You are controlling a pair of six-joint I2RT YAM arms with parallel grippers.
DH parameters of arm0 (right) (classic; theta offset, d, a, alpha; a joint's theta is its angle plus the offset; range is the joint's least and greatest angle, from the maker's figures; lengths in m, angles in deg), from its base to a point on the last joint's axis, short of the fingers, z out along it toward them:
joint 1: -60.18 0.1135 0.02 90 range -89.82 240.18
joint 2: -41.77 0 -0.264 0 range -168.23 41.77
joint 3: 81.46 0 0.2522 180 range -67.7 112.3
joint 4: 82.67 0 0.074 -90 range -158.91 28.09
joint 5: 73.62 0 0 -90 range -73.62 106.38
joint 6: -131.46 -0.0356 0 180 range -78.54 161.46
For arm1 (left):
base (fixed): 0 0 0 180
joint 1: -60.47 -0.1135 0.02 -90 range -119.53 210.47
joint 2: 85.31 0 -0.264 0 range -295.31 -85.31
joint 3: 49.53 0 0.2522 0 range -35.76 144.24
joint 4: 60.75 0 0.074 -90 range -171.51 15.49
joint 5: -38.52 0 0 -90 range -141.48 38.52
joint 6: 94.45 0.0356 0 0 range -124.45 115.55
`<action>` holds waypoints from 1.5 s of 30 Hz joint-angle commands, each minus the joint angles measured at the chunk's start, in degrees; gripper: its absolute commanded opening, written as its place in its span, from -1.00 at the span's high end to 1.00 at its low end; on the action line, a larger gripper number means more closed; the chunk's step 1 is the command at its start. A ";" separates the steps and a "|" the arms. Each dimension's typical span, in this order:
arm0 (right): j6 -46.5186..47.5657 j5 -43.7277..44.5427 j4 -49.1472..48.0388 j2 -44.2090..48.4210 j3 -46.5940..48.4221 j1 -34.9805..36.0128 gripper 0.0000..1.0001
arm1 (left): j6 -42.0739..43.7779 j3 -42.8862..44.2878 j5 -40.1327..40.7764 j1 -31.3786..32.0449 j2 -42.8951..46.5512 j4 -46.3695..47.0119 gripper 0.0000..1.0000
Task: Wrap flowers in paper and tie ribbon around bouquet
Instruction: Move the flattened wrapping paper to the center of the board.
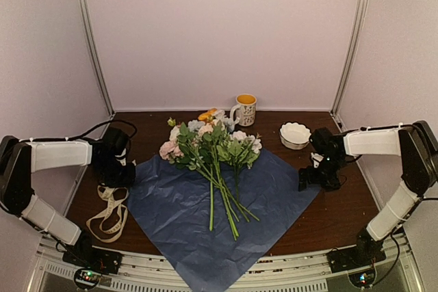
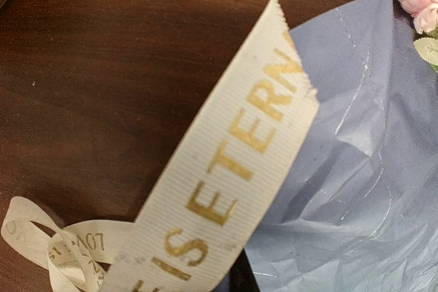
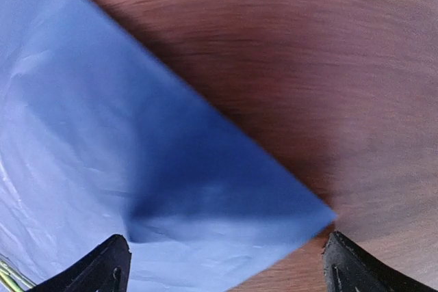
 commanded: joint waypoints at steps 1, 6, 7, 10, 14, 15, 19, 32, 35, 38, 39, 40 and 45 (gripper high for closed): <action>-1.81 -5.24 -1.43 -2.98 2.48 3.44 -0.96 | 1.42 -1.47 -1.37 -0.27 0.57 3.72 1.00; -4.57 -13.58 -7.15 -5.10 2.82 4.92 -0.86 | 2.19 -1.86 -1.48 -0.30 1.02 4.15 1.00; -5.18 -14.39 -8.01 -5.31 3.09 5.06 -0.82 | 2.35 -1.80 -1.42 -0.24 1.03 4.17 1.00; -6.87 -16.66 -10.50 -5.82 3.77 5.63 -0.64 | 2.84 -1.40 -1.18 -0.27 0.80 4.02 1.00; -7.93 -16.47 -12.02 -5.45 5.01 5.88 0.02 | 3.38 -1.01 -0.92 -0.23 0.64 4.12 1.00; -8.05 -16.27 -12.14 -5.28 5.24 5.88 0.26 | 3.53 -0.93 -0.95 -0.22 0.53 4.23 1.00; -7.53 -15.01 -11.80 -5.57 7.06 5.88 0.96 | 4.22 0.04 -0.87 -1.20 -0.83 4.35 1.00; -3.35 -4.52 -4.11 -17.37 25.96 5.27 1.00 | 7.66 8.78 -1.11 -8.51 -9.74 5.01 1.00; -2.69 -2.38 -2.07 -18.45 29.13 5.05 1.00 | 7.99 10.43 -0.46 -8.75 -11.09 4.54 1.00; -2.35 -0.85 -1.08 -17.49 29.09 5.09 0.67 | 7.76 9.69 -2.00 -8.76 -11.04 5.07 1.00; -2.18 -0.03 -0.83 -16.70 28.43 5.09 0.52 | 7.67 8.87 -2.50 -8.75 -10.73 5.51 1.00; -1.98 1.14 -0.47 -15.87 27.83 5.09 0.38 | 7.57 8.06 -2.74 -8.79 -10.30 5.90 1.00; -2.78 10.51 1.40 -9.70 25.19 6.34 0.02 | 7.25 4.71 -4.18 -8.76 -8.85 7.61 1.00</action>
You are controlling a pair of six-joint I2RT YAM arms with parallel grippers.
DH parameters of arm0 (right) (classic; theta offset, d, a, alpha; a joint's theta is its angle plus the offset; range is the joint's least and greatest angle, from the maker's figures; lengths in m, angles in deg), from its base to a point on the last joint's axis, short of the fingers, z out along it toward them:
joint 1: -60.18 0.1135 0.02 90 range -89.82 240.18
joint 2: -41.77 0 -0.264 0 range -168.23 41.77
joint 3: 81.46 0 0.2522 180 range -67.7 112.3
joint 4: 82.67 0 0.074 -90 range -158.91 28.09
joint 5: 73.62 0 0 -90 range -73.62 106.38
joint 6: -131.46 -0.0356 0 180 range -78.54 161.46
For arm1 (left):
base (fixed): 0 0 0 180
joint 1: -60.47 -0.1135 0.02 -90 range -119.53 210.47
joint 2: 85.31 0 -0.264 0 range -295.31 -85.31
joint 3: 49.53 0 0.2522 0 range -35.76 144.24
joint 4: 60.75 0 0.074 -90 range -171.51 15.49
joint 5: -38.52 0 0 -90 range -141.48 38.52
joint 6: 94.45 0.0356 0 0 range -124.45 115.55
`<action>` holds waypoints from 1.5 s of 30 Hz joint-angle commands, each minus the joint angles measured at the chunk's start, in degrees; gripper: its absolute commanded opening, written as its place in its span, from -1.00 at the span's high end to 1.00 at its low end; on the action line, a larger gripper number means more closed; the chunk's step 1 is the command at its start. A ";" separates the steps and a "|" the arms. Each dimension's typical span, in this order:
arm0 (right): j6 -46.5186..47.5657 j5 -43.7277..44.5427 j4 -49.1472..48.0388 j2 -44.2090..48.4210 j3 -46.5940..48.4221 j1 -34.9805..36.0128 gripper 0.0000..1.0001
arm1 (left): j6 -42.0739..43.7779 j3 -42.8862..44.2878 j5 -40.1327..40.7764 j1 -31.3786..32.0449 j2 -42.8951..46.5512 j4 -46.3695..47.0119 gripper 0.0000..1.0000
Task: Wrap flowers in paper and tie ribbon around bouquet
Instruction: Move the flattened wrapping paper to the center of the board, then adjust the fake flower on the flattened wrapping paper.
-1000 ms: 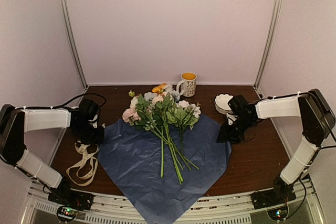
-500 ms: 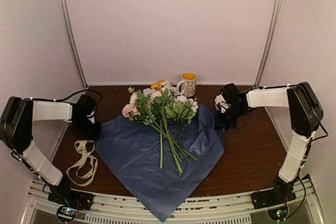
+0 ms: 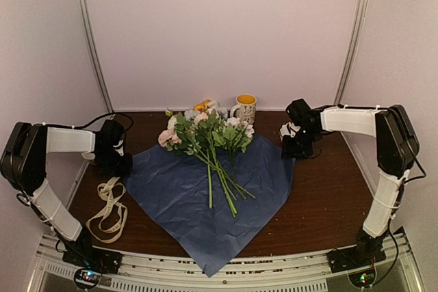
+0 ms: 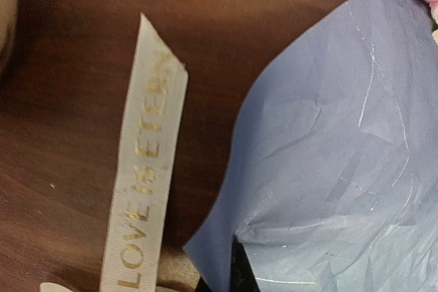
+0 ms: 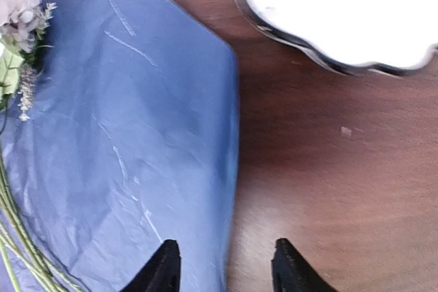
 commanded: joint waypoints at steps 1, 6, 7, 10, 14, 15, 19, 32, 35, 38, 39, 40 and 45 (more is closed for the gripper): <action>-0.92 12.58 3.25 8.13 -2.25 2.01 -0.03 | 0.39 -2.66 -1.92 -0.50 1.67 2.62 1.00; -2.14 17.03 -0.25 10.11 -3.14 12.76 -0.06 | 0.40 -2.79 -1.62 -0.47 1.67 2.97 1.00; -1.82 17.12 -0.01 8.60 -1.90 14.65 -0.06 | 0.57 -2.61 -1.60 -0.51 1.60 2.95 1.00; -2.29 17.69 3.17 1.82 3.33 18.64 -0.03 | 0.60 -2.53 -1.86 -0.53 1.58 3.07 1.00; -1.52 17.17 5.37 -5.69 9.26 21.69 0.09 | 0.60 -2.88 -2.23 -0.48 1.54 3.39 1.00; -1.35 17.26 5.73 -7.09 10.29 22.15 0.12 | 0.61 -2.98 -2.33 -0.52 1.59 3.45 1.00; 0.02 15.80 6.63 -12.03 13.83 24.40 0.14 | 0.61 -3.11 -2.76 -0.49 1.85 3.82 1.00; 1.57 12.73 9.36 -20.62 25.33 29.65 0.15 | 1.11 -2.65 -2.75 -0.53 1.56 3.54 1.00; 2.22 11.56 8.80 -21.03 26.71 30.22 0.15 | 1.09 -2.60 -2.55 -0.49 1.43 3.56 1.00; 2.70 8.38 7.86 -20.87 26.73 30.65 0.15 | 1.24 -2.36 -2.46 -0.51 1.24 3.48 1.00; 2.73 7.69 7.84 -20.64 26.57 30.65 0.15 | 1.26 -2.32 -2.46 -0.47 1.24 3.41 1.00; 2.69 7.55 7.97 -20.22 26.25 30.66 0.15 | 1.29 -2.24 -2.43 -0.51 1.28 3.34 1.00; 2.69 10.15 9.41 -15.18 22.64 30.57 0.13 | 1.42 -2.24 -3.03 -0.49 1.41 3.30 1.00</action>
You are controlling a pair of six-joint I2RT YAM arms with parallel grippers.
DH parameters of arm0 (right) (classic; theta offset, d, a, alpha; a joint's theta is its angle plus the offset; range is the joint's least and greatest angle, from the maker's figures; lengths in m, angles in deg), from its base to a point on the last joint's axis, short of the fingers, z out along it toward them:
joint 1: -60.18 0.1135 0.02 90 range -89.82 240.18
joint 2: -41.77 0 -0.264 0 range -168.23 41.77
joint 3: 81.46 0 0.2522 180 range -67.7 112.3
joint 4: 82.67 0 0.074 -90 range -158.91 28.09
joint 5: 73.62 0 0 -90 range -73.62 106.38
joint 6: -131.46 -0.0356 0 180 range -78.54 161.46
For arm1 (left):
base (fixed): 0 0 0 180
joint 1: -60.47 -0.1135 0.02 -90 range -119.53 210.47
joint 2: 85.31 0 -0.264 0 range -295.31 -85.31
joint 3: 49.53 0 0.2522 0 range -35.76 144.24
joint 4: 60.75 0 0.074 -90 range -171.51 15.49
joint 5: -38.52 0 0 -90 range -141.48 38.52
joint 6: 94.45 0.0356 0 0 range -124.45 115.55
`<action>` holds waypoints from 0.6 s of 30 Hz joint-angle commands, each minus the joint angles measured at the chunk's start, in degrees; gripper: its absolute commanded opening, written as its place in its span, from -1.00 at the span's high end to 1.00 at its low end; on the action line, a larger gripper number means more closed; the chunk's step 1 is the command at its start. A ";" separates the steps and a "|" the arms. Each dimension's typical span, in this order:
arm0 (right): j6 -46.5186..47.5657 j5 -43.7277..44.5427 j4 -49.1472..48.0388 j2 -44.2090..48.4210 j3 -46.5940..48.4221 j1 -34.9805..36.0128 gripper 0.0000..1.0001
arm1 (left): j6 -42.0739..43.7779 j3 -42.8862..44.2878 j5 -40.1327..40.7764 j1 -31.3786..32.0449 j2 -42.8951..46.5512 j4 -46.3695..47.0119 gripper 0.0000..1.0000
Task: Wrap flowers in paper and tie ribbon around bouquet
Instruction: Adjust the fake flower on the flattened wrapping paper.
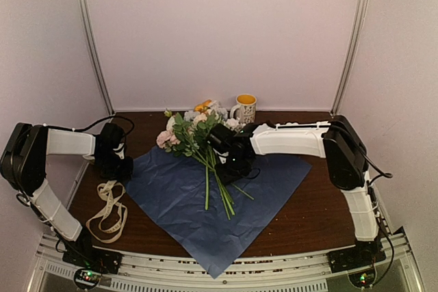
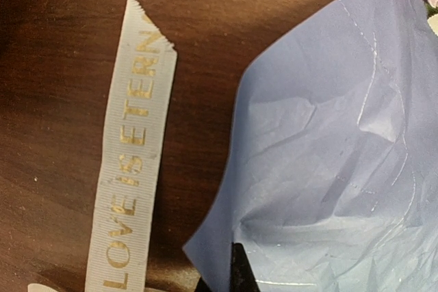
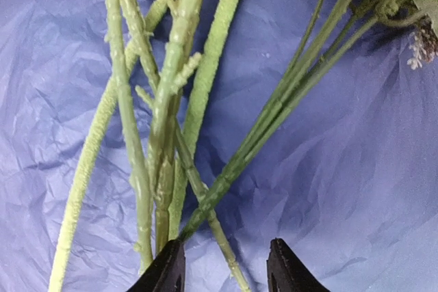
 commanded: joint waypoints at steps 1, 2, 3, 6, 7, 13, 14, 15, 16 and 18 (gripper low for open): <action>0.35 1.58 1.46 6.40 -3.95 0.30 0.12 | 1.18 0.52 -1.04 -0.48 1.34 1.59 1.00; 0.28 2.20 1.18 8.39 -5.61 0.30 0.12 | 1.20 0.53 -1.08 -0.52 1.69 1.52 0.90; 0.18 2.75 0.96 10.29 -7.56 0.30 0.12 | 1.10 0.41 -0.93 -0.48 2.71 1.43 0.70; -0.30 3.63 0.27 16.07 -13.06 0.25 0.10 | 0.98 0.47 0.96 -0.49 6.37 0.21 0.18; -0.53 3.79 0.30 17.65 -14.71 0.27 0.07 | 0.85 0.71 2.03 -0.47 7.94 -0.67 -0.04; -3.75 1.62 -0.35 25.71 -24.62 0.41 0.04 | 0.50 2.19 7.32 -0.33 19.10 -6.33 -0.86; -4.43 1.48 -0.51 26.90 -26.26 0.47 0.03 | 0.38 2.10 7.50 -0.23 21.34 -6.78 -0.91; -5.02 1.43 -0.68 28.12 -27.67 0.43 0.03 | 0.25 1.89 7.71 -0.20 23.27 -7.30 -0.93; -5.50 1.45 -0.94 29.66 -29.09 0.42 0.03 | 0.06 1.59 7.82 -0.12 25.47 -7.77 -0.95; -6.64 1.47 -1.20 31.36 -31.20 0.57 0.03 | -0.30 0.91 7.74 0.08 29.40 -8.54 -0.95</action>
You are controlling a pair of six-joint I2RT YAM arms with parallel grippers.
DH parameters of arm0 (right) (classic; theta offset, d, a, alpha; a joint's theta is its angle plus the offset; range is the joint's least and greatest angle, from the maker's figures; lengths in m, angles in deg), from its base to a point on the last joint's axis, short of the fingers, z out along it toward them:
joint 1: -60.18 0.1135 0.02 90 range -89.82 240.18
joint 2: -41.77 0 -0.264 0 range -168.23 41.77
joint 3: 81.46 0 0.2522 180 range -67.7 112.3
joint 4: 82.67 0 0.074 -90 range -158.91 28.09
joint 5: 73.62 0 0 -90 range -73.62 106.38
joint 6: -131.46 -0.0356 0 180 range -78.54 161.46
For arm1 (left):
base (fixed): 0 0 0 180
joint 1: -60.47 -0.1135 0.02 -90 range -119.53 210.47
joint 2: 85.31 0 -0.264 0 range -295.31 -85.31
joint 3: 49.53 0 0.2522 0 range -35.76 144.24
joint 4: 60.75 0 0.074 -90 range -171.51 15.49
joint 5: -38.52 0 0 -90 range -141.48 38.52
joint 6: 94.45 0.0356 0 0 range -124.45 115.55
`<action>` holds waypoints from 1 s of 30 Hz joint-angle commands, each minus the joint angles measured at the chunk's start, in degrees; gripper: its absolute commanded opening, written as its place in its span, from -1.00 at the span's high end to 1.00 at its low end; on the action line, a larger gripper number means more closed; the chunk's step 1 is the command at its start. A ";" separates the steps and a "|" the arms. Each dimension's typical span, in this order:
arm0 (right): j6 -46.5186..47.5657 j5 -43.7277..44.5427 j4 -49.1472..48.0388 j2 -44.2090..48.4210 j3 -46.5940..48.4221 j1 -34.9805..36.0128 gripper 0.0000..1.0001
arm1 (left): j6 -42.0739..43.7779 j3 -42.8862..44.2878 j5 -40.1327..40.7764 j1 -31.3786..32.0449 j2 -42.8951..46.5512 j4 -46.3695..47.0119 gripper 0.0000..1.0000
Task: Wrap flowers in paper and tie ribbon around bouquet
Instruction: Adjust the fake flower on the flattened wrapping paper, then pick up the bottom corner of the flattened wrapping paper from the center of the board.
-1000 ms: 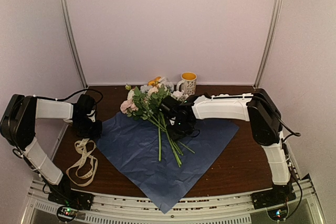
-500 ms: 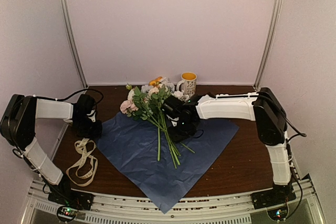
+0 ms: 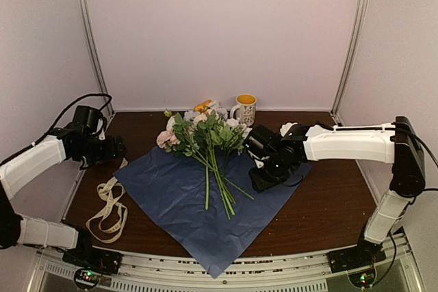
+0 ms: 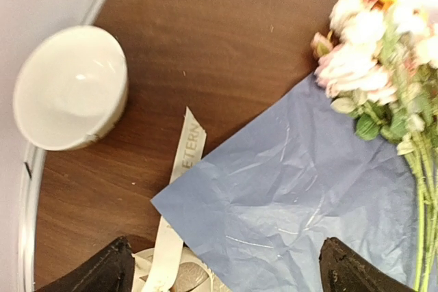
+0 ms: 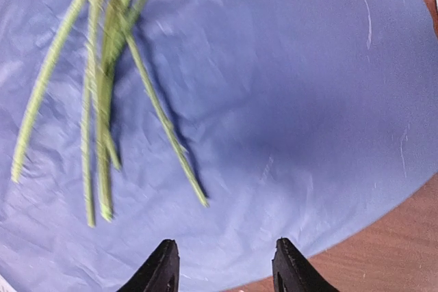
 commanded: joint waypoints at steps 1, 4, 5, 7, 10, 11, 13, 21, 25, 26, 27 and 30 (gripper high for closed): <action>-3.88 -0.04 -0.41 4.30 -4.61 0.58 0.03 | -0.57 0.14 1.38 0.31 8.55 -2.63 -0.94; -5.29 -2.52 -0.86 5.65 -6.56 0.99 0.02 | 4.09 0.69 0.12 6.72 14.14 -0.73 -0.72; -5.56 -3.33 -1.18 5.95 -7.31 1.26 0.01 | 7.09 1.36 0.15 10.83 15.07 -0.18 -0.66; -6.38 -4.31 -1.70 6.45 -8.66 2.02 0.01 | 13.57 3.53 1.61 20.68 15.34 -1.30 -0.62; -7.45 -4.96 -1.99 6.76 -10.36 3.39 0.01 | 21.68 5.81 6.86 35.88 14.60 -4.61 -0.48; -7.69 -5.01 -2.19 6.82 -10.87 4.00 0.01 | 24.29 5.46 8.73 40.71 14.57 -4.87 -0.44; -8.12 -5.43 -2.87 7.13 -11.95 4.81 0.00 | 29.22 3.77 10.76 49.82 14.82 -4.34 -0.42; -7.30 -8.32 -4.64 5.46 -12.26 6.47 -0.01 | 47.06 -3.27 6.54 69.87 9.99 -2.24 -0.47; -8.03 -9.84 -7.45 5.23 -13.19 7.59 -0.02 | 51.84 -5.70 8.88 72.75 3.10 -2.36 -0.49; -8.20 -10.17 -7.90 5.18 -13.45 7.79 -0.02 | 52.60 -5.66 9.75 72.83 1.11 -2.15 -0.50; -8.26 -10.42 -8.27 5.11 -13.64 7.93 -0.02 | 53.38 -5.40 10.40 72.83 -1.14 -2.11 -0.50; -8.00 -10.81 -9.19 4.89 -13.98 8.35 -0.01 | 55.95 -4.78 14.42 72.92 -7.96 -1.85 -0.49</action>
